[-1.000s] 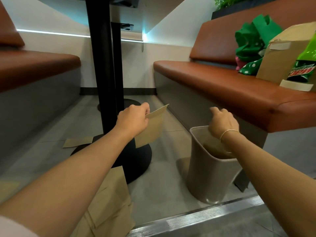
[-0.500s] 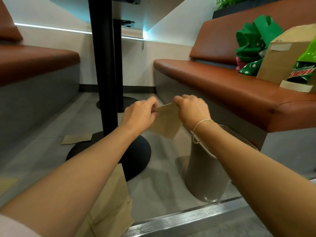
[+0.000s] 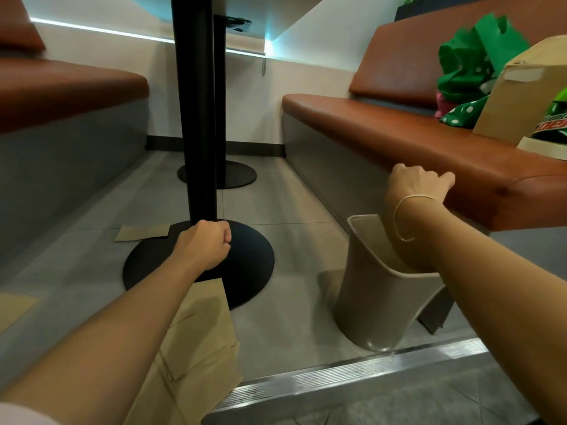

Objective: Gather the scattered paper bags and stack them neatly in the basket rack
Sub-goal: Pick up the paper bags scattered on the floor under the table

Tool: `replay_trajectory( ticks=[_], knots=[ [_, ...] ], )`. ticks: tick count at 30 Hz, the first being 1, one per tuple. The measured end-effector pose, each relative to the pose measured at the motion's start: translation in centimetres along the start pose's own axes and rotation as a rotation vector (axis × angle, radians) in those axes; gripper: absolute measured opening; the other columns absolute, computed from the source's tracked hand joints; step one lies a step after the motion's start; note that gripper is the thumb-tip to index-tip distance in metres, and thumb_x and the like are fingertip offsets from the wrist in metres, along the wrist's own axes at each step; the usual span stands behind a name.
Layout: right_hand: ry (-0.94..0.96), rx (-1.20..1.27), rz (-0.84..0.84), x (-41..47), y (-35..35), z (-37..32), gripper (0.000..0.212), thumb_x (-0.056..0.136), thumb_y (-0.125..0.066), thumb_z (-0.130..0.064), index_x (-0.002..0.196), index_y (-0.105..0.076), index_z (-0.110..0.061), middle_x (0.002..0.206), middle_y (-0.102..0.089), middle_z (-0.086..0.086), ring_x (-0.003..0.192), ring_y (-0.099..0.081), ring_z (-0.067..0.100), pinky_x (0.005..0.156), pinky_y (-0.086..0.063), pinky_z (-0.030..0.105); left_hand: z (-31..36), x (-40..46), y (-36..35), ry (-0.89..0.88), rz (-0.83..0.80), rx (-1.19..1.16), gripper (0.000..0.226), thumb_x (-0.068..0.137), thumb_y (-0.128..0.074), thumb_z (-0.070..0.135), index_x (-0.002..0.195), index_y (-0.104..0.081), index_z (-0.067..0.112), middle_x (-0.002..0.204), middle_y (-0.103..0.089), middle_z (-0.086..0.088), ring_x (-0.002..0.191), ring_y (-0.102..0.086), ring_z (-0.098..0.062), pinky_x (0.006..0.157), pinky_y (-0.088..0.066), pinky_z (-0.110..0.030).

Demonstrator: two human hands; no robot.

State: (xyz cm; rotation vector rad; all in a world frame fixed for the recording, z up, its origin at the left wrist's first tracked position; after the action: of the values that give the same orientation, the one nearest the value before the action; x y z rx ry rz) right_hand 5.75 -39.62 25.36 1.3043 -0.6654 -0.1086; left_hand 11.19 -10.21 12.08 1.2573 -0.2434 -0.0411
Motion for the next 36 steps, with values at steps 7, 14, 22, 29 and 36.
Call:
replay_trajectory(
  ticks=[7, 14, 22, 29, 36],
  knots=[
    [0.156, 0.039, -0.101, -2.3, -4.4, -7.4, 0.017, 0.092, -0.05, -0.01, 0.106, -0.059, -0.009, 0.098, -0.062, 0.015, 0.1, -0.057, 0.033, 0.102, -0.03, 0.049, -2.8, -1.3, -1.1, 0.03, -0.072, 0.088, 0.01, 0.095, -0.05, 0.022, 0.104, -0.054, 0.022, 0.098, -0.058, 0.0, 0.087, -0.056, -0.018, 0.069, -0.043, -0.03],
    [0.457, 0.084, -0.218, -6.9, -8.6, -19.2, 0.018, 0.09, -0.053, -0.022, 0.105, -0.061, -0.015, 0.097, -0.064, 0.008, 0.101, -0.058, 0.028, 0.102, -0.031, 0.047, -12.3, -2.5, -3.4, 0.198, -0.145, 0.105, 0.013, 0.093, -0.048, 0.015, 0.104, -0.054, 0.017, 0.104, -0.061, -0.007, 0.088, -0.056, -0.022, 0.071, -0.046, -0.032],
    [0.701, 0.05, -0.3, -12.0, -12.7, -30.8, 0.007, 0.09, -0.048, -0.023, 0.084, -0.046, -0.02, 0.091, -0.059, 0.005, 0.099, -0.057, 0.025, 0.097, -0.036, 0.041, -27.2, -3.7, -7.3, 0.519, -0.203, 0.083, 0.039, 0.094, -0.048, 0.018, 0.132, -0.04, 0.01, 0.133, -0.045, -0.014, 0.121, -0.046, -0.029, 0.094, -0.041, -0.037],
    [0.836, -0.02, -0.378, -13.7, -13.4, -37.7, 0.014, 0.091, -0.046, -0.022, 0.102, -0.056, -0.02, 0.083, -0.05, 0.0, 0.091, -0.055, 0.02, 0.095, -0.039, 0.036, -37.0, -5.5, -8.6, 0.711, -0.247, 0.156, 0.041, 0.094, -0.048, 0.017, 0.132, -0.036, 0.007, 0.135, -0.04, -0.015, 0.126, -0.039, -0.03, 0.1, -0.037, -0.036],
    [0.872, -0.071, -0.342, -13.1, -7.8, -44.5, 0.029, 0.093, -0.049, -0.028, 0.117, -0.055, -0.013, 0.099, -0.058, 0.009, 0.102, -0.058, 0.027, 0.088, -0.044, 0.036, -42.1, -6.2, -7.3, 0.639, -0.251, 0.316, 0.044, 0.09, -0.047, 0.04, 0.123, -0.043, 0.01, 0.131, -0.045, -0.017, 0.122, -0.04, -0.036, 0.106, -0.028, -0.043]
  ],
)
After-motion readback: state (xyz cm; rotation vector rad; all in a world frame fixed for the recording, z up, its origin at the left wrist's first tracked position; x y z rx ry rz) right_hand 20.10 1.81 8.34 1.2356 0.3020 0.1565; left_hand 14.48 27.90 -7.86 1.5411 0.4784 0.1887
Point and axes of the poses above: each hand's wrist, its own x-axis towards the middle knuckle, its own y-axis out of the back of the hand, z = x × y, the point moved 4 cm from there along x, towards the middle knuckle
